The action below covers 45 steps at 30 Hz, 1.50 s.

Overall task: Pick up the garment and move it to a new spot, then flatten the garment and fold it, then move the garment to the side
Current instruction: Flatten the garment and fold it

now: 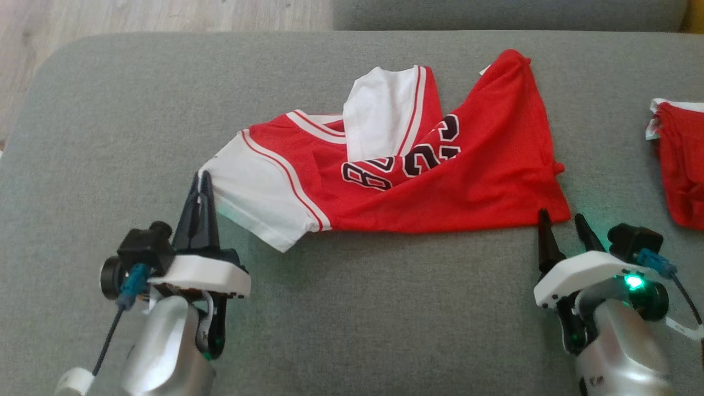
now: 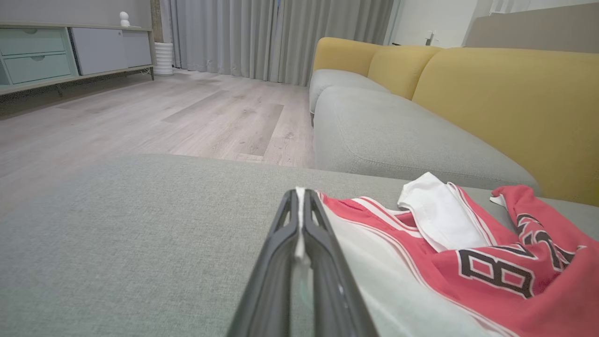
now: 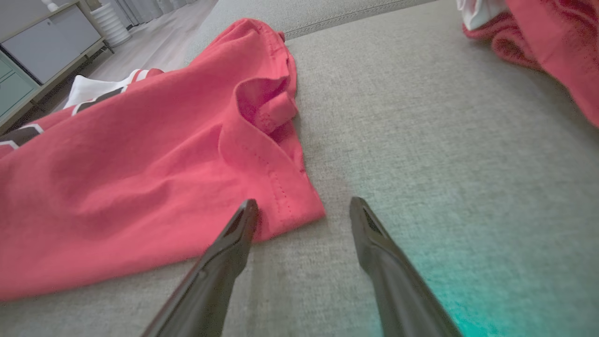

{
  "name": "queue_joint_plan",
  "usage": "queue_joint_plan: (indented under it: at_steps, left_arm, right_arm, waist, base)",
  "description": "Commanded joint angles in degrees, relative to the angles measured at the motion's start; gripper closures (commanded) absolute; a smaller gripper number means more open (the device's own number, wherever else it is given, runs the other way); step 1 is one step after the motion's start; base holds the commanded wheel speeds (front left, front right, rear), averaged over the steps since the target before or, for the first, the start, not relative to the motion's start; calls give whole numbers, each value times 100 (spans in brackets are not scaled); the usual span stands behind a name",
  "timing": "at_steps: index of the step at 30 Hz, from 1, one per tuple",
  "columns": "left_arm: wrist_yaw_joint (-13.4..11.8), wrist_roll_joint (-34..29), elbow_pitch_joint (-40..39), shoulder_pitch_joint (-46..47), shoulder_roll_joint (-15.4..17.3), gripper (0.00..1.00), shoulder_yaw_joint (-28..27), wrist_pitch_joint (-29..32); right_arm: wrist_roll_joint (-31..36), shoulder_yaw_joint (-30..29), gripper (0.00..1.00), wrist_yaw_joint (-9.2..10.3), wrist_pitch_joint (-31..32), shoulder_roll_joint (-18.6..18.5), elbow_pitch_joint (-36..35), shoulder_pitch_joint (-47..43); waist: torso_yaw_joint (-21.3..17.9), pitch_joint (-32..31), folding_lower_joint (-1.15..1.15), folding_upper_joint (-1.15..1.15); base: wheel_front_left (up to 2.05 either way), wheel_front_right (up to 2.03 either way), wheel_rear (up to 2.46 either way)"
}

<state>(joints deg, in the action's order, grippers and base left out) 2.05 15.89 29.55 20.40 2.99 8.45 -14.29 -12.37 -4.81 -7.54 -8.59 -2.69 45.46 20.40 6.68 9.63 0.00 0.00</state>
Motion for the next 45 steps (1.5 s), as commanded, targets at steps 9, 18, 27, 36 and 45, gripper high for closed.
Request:
queue_joint_plan:
  at_steps: [9,18,27,36,45]
  left_arm:
    - [9,-83,-387,16,52,100,-15,-70]
    - [-13,78,-465,-47,59,100,-209,-70]
    - [198,828,-1154,10,18,100,-686,-71]
    - [80,1573,-2259,592,-3,100,-973,-15]
    - [-318,1933,-3755,1146,-9,100,-975,143]
  right_arm:
    - [-215,451,16,5,-354,-19,1055,730]
    - [-430,825,100,5,-591,-19,1231,969]
    - [-343,1211,100,5,-639,-71,-857,739]
    - [-612,1363,100,5,-99,-804,-3127,858]
    - [-526,1454,100,5,612,-1245,-4603,1076]
  waist:
    - [94,83,0,0]
    - [-94,-86,0,0]
    - [-490,-426,0,0]
    - [-690,-797,0,0]
    - [-810,-1050,0,0]
  base:
    - [0,0,0]
    - [0,0,0]
    - [0,0,0]
    - [0,0,0]
    - [0,0,0]
